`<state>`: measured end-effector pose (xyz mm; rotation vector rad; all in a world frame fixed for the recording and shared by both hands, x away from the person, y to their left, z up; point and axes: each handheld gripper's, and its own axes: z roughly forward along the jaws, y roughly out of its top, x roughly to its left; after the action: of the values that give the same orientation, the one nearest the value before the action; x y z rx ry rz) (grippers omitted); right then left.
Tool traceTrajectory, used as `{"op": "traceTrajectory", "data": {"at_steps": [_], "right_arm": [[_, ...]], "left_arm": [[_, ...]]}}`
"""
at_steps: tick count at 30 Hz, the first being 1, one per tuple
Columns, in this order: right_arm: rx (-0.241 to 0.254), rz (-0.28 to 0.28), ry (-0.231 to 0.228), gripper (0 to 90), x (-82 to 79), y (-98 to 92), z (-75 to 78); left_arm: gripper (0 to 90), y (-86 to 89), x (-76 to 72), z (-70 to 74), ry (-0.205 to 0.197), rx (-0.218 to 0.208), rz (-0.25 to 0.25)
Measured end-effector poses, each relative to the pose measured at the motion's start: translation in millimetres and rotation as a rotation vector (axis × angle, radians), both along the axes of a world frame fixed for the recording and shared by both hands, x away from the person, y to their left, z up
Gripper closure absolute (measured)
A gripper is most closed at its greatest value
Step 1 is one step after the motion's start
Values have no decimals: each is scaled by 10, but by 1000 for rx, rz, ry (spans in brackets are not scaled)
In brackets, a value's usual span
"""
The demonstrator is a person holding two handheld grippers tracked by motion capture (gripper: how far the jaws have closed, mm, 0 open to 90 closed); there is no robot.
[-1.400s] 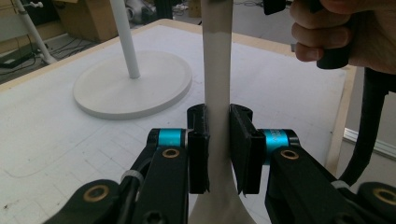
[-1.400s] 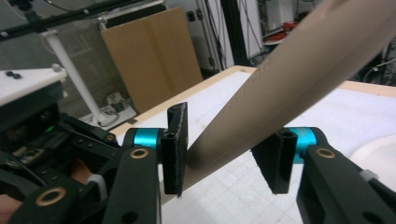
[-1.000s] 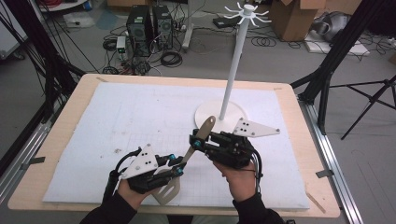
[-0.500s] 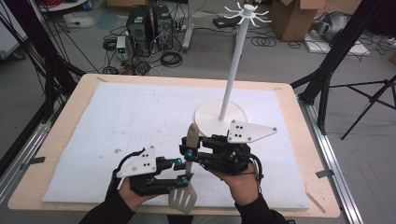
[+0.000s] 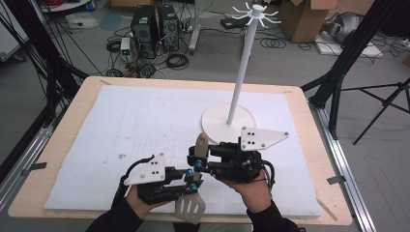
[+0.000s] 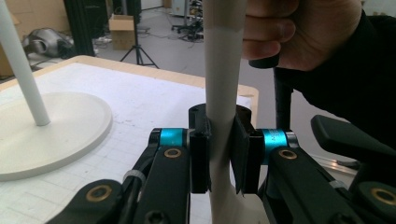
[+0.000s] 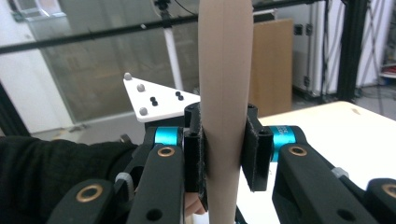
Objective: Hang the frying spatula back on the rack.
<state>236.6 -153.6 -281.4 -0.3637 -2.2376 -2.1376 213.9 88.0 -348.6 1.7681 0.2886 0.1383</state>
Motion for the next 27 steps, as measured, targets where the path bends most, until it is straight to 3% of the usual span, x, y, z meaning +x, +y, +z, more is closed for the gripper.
{"op": "traceTrajectory", "data": {"at_steps": [4,6,8,9,12,13,16,19,23,27], "right_arm": [[27,-39,13,615,27,-40,-23],[24,-47,11,615,23,-43,-21],[22,-51,8,638,19,-46,-19],[17,-50,0,728,3,-50,-15],[10,-70,-3,732,3,-53,-10],[6,-76,0,733,4,-56,-10],[-12,-112,3,734,20,-75,-14],[-2,-130,7,736,53,-126,-8],[-10,-159,2,735,98,-194,26],[-33,-194,-1,735,177,-247,73]], "left_arm": [[787,-6,-8,0,-6,9,28],[787,-6,-7,0,-4,8,32],[787,-6,-3,-3,-3,11,38],[786,-4,5,-7,5,11,39],[777,7,23,-29,19,-8,29],[721,15,30,-31,21,-15,22],[435,54,54,-37,28,-51,39],[353,158,67,-43,6,-47,71],[283,366,85,-53,-8,-85,126],[205,622,113,-134,-34,-92,239]]}}
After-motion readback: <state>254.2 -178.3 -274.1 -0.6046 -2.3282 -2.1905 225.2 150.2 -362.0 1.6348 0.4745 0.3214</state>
